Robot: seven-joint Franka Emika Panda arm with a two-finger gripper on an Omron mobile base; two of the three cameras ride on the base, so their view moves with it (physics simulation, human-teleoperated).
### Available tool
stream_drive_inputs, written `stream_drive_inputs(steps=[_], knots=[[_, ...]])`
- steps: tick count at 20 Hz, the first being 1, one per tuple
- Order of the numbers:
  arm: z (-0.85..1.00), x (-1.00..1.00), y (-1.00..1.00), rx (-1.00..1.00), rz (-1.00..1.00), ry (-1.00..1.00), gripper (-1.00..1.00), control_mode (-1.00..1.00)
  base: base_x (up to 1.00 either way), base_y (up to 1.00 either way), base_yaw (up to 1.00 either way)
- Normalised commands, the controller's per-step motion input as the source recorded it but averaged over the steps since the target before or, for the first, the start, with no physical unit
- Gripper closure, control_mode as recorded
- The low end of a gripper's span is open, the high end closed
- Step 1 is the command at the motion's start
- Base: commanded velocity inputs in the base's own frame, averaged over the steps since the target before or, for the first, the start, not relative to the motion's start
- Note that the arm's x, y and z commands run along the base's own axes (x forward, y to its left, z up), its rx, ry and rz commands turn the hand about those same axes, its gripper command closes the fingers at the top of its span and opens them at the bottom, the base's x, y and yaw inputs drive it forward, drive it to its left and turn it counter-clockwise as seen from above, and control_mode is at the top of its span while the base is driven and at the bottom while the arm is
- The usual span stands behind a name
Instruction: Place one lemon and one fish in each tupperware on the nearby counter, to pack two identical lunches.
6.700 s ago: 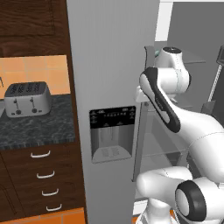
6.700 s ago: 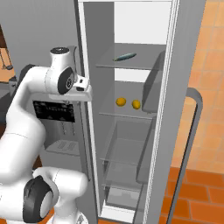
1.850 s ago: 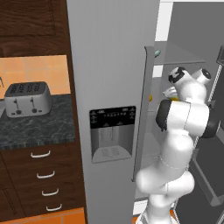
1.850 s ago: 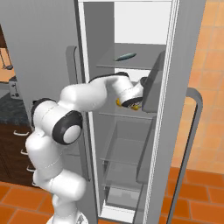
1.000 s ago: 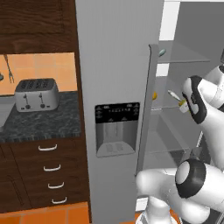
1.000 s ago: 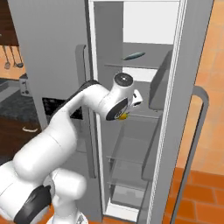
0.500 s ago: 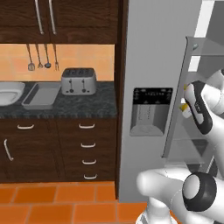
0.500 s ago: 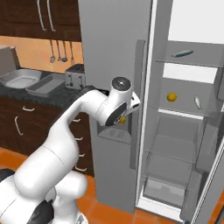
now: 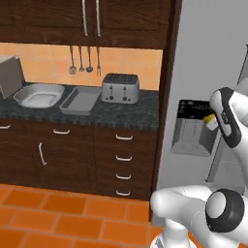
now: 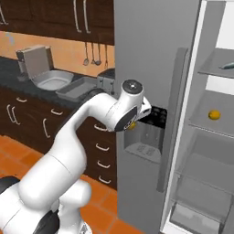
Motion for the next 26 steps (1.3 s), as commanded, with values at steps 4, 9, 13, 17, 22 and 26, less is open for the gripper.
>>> stream_drive_inputs(steps=[4,9,13,17,22,26], knots=[[0.00,0.00,0.00,0.00,0.00,0.00,1.00,1.00,0.37,0.41,0.37],[0.00,0.00,0.00,0.00,0.00,0.00,1.00,1.00,1.00,1.00,0.02],[0.00,0.00,0.00,0.00,0.00,0.00,1.00,1.00,1.00,1.00,-0.13],[0.00,0.00,0.00,0.00,0.00,0.00,1.00,1.00,1.00,1.00,-0.52],[0.00,0.00,0.00,0.00,0.00,0.00,1.00,1.00,0.99,1.00,-0.51],[0.00,0.00,0.00,0.00,0.00,0.00,1.00,1.00,1.00,0.97,-0.28]])
